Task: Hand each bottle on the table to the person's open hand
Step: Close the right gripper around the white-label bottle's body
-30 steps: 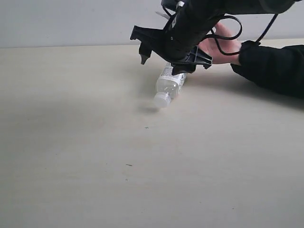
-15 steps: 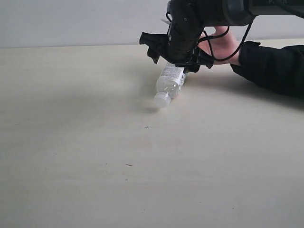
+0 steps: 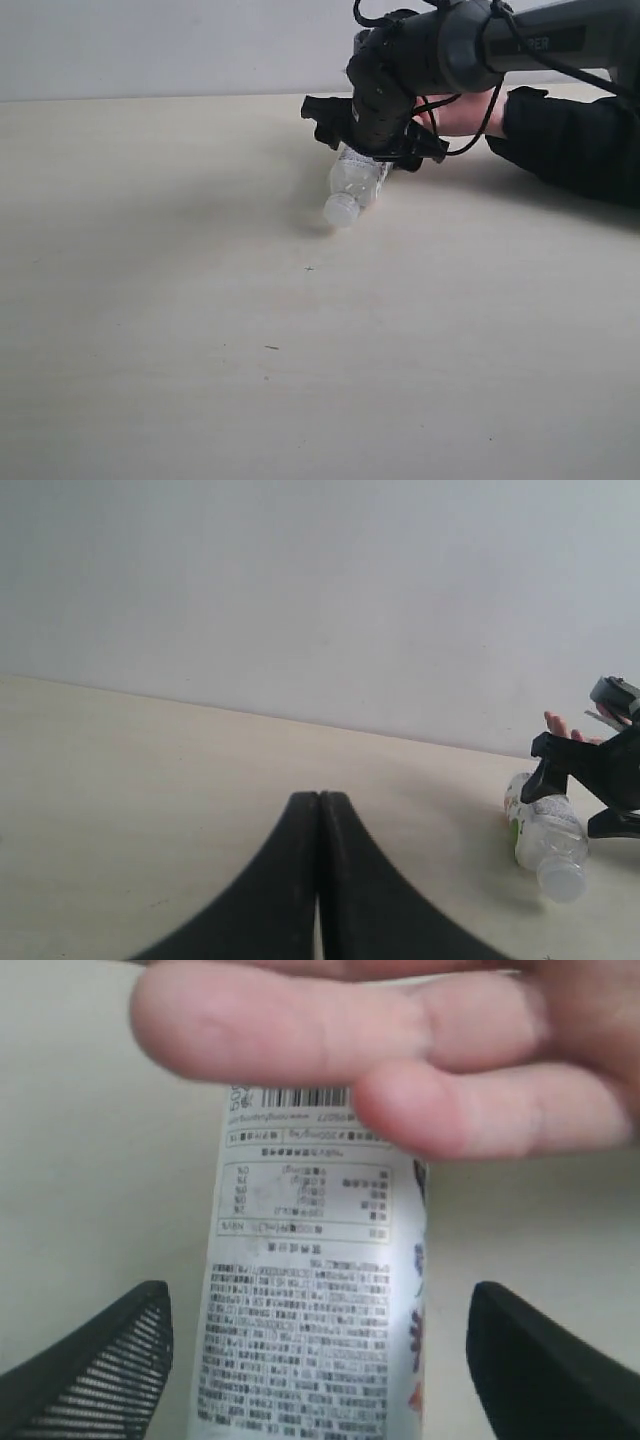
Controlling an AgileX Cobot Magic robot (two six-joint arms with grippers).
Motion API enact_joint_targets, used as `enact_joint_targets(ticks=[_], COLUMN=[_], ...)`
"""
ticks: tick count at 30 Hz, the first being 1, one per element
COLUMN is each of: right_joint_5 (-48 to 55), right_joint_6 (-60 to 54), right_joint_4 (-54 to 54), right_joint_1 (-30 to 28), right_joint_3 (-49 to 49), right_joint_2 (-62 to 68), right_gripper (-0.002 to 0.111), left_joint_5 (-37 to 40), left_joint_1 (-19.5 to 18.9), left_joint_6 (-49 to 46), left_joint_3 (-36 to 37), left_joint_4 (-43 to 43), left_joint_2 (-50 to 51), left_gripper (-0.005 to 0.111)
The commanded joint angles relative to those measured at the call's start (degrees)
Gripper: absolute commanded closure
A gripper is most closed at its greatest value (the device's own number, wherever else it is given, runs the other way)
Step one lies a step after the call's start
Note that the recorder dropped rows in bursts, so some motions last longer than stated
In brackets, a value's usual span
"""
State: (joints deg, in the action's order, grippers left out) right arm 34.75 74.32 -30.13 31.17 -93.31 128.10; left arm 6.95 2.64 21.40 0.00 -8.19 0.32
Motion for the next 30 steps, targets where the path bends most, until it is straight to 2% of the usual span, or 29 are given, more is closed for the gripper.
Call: enact_joint_targets(ticks=[1, 6, 13, 17, 23, 30], right_joint_5=[-5.2, -5.1, -0.9, 0.3, 2.8, 3.9], right_joint_6=[2.4, 5.8, 5.1, 0.8, -13.7, -13.9], right_joint_4=[-2.1, -4.7, -3.3, -2.8, -0.2, 0.2], right_joint_1=[-0.3, -0.3, -0.3, -0.3, -0.3, -0.3], right_joint_3=[-0.6, -3.4, -7.3, -7.4, -7.8, -7.8], right_joint_2=[1.5, 3.4, 5.8, 5.9, 5.9, 5.9], right_gripper=[0.031, 0.031, 0.033, 0.033, 0.033, 0.033], left_joint_5=[-0.6, -0.6, -0.6, -0.6, -0.6, -0.6], left_joint_1=[0.3, 0.3, 0.3, 0.3, 0.3, 0.3], left_joint_6=[0.0, 0.0, 0.0, 0.0, 0.0, 0.0], left_joint_3=[0.0, 0.0, 0.0, 0.0, 0.0, 0.0], left_joint_4=[-0.2, -0.2, -0.2, -0.2, -0.2, -0.2], left_joint_2=[-0.3, -0.3, -0.3, -0.3, -0.3, -0.3], left_gripper=[0.107, 0.107, 0.107, 0.107, 0.107, 0.107])
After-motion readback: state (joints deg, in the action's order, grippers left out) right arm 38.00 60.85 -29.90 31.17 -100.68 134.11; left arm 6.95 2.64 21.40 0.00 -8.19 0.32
